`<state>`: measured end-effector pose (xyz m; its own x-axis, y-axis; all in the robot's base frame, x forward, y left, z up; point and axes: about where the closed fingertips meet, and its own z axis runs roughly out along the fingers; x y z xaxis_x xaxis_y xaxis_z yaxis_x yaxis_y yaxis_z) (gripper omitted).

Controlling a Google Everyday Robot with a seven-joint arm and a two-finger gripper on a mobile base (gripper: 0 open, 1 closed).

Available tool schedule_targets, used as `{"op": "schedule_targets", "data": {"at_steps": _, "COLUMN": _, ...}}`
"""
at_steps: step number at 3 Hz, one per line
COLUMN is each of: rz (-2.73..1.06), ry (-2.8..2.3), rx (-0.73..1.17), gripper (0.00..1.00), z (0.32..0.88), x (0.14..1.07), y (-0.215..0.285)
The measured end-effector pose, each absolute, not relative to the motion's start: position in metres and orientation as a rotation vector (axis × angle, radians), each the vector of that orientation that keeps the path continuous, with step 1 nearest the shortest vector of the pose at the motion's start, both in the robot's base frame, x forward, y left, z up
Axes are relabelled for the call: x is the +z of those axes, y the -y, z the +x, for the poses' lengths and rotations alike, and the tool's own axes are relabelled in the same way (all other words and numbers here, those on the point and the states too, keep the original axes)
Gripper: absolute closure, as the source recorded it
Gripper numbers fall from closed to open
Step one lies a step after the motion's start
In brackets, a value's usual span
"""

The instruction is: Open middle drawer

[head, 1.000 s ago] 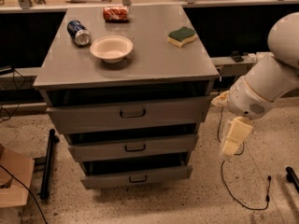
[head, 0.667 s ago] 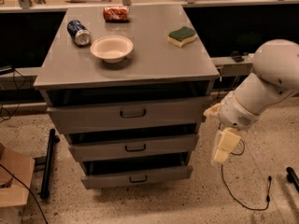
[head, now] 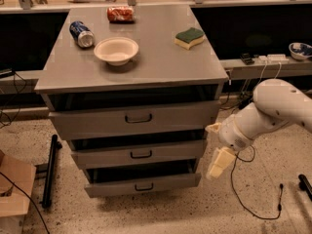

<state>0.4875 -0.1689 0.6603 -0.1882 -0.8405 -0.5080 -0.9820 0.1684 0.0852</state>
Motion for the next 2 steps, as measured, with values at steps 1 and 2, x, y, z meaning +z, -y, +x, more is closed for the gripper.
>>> {"op": "schedule_targets", "data": {"at_steps": 1, "rz": -1.703, "ry": -2.104, "rx": 0.556, "gripper": 0.0, "z": 0.4957, "x": 0.6523, "y": 0.1679}}
{"op": "schedule_targets", "data": {"at_steps": 2, "rz": -1.693, "ry": -2.112, "rx": 0.56, "gripper": 0.0, "z": 0.4968, "x": 0.6464, "y": 0.166}}
